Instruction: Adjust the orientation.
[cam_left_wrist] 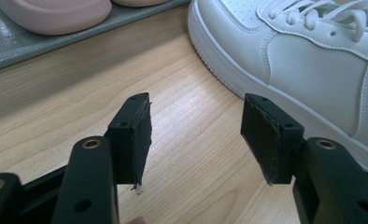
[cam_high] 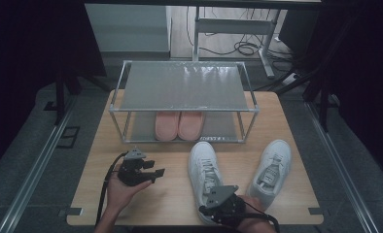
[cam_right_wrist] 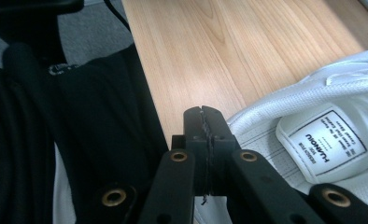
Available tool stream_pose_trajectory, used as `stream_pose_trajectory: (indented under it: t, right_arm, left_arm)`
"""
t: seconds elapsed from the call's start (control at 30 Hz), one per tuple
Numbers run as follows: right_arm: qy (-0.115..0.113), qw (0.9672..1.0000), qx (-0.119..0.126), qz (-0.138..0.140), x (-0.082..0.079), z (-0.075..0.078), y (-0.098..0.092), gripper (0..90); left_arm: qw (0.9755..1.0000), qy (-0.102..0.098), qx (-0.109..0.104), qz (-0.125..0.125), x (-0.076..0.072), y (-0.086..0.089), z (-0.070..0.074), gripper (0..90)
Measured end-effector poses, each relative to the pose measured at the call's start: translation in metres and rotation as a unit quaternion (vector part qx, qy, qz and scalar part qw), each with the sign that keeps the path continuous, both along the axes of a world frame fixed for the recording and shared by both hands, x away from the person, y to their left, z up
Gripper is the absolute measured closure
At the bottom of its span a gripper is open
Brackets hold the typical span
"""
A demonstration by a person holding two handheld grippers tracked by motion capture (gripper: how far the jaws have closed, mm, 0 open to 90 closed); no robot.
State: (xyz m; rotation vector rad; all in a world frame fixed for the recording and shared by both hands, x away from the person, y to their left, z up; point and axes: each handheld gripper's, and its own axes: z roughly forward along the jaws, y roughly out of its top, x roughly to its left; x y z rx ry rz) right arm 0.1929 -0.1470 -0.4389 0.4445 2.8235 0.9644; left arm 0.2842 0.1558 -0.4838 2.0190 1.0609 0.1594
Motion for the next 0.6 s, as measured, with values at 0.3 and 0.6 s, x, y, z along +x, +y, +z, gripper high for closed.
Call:
stream_pose_trajectory:
  t: [0.3, 0.6]
  right_arm:
    - [0.0, 0.9999, -0.01, -0.008, -0.002, 0.001, -0.014, 90.0]
    - [0.003, 0.9994, -0.007, -0.033, -0.002, 0.001, -0.039, 90.0]
  left_arm:
    - [1.0, 0.0, 0.0, 0.001, 0.0, 0.0, 0.0, 43.1]
    - [1.0, 0.002, 0.002, 0.001, 0.001, 0.0, -0.001, 43.1]
